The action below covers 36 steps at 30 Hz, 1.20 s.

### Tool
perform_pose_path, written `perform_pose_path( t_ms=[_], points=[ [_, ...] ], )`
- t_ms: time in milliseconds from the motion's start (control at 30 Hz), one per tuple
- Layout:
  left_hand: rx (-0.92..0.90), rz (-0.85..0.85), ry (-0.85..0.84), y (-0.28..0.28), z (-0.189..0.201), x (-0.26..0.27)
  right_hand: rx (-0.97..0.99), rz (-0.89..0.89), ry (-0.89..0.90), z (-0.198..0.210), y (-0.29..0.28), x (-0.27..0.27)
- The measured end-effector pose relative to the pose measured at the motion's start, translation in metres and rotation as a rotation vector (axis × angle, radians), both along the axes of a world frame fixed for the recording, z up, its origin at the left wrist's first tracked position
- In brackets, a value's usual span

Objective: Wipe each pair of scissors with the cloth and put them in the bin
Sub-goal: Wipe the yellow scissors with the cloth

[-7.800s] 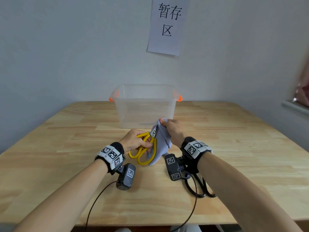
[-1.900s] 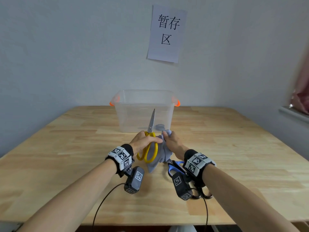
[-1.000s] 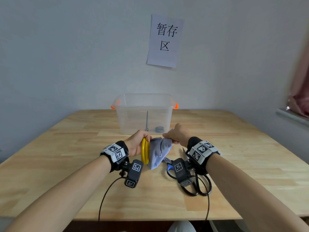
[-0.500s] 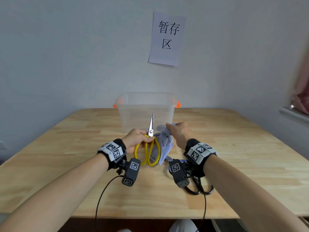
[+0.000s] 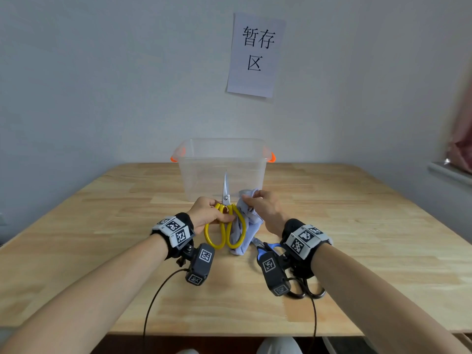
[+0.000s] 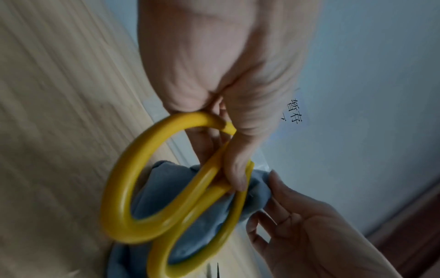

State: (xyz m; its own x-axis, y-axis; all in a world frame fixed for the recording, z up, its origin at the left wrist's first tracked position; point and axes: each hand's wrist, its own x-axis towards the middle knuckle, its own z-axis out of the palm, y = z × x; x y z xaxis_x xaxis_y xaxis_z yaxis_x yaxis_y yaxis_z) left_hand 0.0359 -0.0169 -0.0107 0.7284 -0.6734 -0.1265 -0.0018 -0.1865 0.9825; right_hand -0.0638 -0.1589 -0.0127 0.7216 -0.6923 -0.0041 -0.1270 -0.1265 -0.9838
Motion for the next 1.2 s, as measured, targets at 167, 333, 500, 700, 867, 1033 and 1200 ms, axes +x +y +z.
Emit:
perform_pose_path(
  t_ms=[167, 333, 500, 700, 867, 1033, 1200],
  points=[
    [-0.041, -0.043, 0.140, 0.003, -0.004, 0.005, 0.030, -0.020, -0.031, -0.003, -0.002, 0.002],
    [0.028, -0.159, 0.145, 0.005, -0.003, 0.002, 0.055, -0.005, -0.075, -0.004, 0.005, 0.007],
    [0.052, -0.191, 0.070, -0.003, -0.002, -0.002, 0.055, 0.059, -0.030, -0.002, 0.012, 0.005],
    [0.080, -0.185, -0.002, -0.008, 0.001, -0.002, 0.108, 0.146, -0.027, -0.003, 0.009, 0.000],
    [0.138, -0.203, -0.077, -0.010, 0.006, -0.003, 0.047, 0.172, -0.055, -0.010, 0.004, -0.003],
    [0.187, -0.196, -0.167, -0.013, 0.007, -0.002, 0.009, 0.210, -0.005, -0.009, 0.002, -0.003],
    [0.193, -0.161, -0.210, -0.014, 0.004, -0.001, -0.084, 0.224, 0.069, -0.011, 0.004, 0.002]
  ],
)
